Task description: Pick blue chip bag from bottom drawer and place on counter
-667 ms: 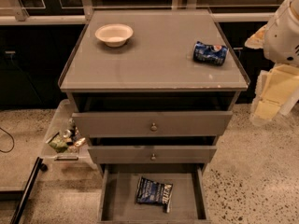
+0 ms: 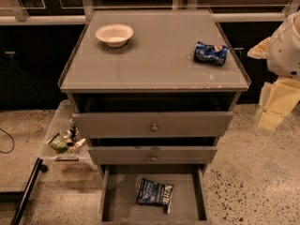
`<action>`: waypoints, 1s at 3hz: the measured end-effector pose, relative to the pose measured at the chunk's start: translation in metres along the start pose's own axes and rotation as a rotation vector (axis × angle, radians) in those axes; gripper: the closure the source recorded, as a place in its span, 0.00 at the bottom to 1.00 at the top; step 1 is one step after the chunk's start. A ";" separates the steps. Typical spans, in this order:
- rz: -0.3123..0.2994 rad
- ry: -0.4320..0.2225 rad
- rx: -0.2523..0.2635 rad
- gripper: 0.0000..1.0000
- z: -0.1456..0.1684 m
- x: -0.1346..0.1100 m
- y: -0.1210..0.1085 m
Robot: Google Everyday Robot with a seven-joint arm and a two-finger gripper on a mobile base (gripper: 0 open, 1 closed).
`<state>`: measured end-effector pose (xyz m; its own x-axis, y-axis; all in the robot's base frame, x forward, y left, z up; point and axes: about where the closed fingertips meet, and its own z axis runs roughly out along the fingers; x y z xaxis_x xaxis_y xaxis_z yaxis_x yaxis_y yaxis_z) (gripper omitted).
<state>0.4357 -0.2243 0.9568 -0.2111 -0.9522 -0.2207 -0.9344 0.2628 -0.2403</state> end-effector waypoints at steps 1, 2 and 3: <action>-0.013 -0.004 -0.033 0.00 0.031 0.020 0.006; -0.017 -0.009 -0.043 0.00 0.066 0.040 0.019; -0.021 -0.041 -0.045 0.00 0.104 0.051 0.033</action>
Offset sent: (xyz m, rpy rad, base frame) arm -0.0124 -0.0373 -0.1337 0.0221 0.0519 0.0310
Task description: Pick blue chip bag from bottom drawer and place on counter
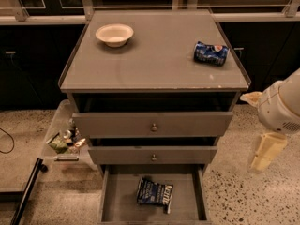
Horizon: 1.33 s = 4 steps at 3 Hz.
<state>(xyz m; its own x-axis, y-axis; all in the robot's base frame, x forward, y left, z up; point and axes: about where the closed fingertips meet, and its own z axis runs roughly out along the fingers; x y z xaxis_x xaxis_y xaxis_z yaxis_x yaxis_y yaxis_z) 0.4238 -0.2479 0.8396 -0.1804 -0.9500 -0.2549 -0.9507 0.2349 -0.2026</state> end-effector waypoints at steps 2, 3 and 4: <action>-0.004 -0.032 0.021 0.00 0.055 0.004 0.021; 0.028 -0.049 -0.040 0.00 0.086 0.011 0.028; 0.071 -0.092 -0.104 0.00 0.147 0.028 0.041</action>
Offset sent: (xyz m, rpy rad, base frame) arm -0.0068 0.0095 -0.0422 0.0247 -0.0134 0.0084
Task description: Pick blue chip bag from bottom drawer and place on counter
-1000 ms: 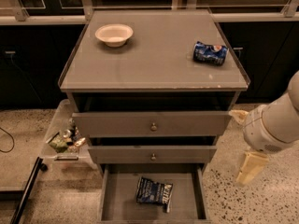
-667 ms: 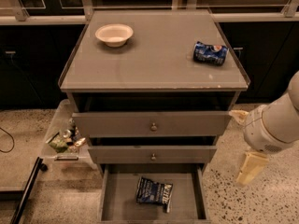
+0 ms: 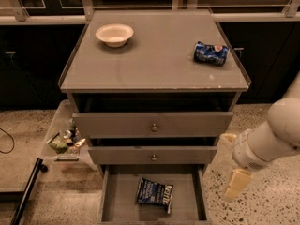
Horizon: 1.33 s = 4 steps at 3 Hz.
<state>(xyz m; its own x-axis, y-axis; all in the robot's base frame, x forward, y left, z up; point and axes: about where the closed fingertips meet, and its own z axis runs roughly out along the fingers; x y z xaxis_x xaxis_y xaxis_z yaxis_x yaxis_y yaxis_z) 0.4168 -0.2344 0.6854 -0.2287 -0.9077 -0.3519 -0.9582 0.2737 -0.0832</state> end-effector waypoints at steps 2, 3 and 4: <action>-0.012 -0.061 -0.031 0.00 0.105 0.023 0.002; -0.088 -0.105 -0.056 0.00 0.181 0.036 0.006; -0.088 -0.106 -0.056 0.00 0.181 0.036 0.006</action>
Offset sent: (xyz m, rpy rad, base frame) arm 0.0189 0.0257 -0.1674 0.0952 0.0180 0.0589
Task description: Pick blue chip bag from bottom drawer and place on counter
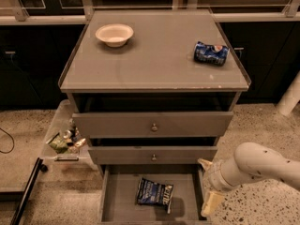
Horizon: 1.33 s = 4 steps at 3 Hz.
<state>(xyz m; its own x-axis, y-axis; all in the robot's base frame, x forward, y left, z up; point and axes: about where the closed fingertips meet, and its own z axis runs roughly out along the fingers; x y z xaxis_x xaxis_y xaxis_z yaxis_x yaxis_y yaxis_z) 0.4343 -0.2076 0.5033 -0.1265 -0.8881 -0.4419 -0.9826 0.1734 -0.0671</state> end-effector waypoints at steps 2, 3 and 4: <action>-0.029 -0.162 0.069 0.00 0.069 0.008 -0.019; -0.065 -0.243 0.081 0.00 0.119 0.016 -0.031; -0.110 -0.294 0.071 0.00 0.159 0.017 -0.040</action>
Offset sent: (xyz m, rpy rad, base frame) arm 0.0482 0.0291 -0.1233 0.2686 -0.1558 0.0039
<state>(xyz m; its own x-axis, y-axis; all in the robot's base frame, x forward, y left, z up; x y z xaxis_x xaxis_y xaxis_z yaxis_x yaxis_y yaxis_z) 0.4930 -0.1623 0.3558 0.0347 -0.7437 -0.6676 -0.9748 0.1220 -0.1867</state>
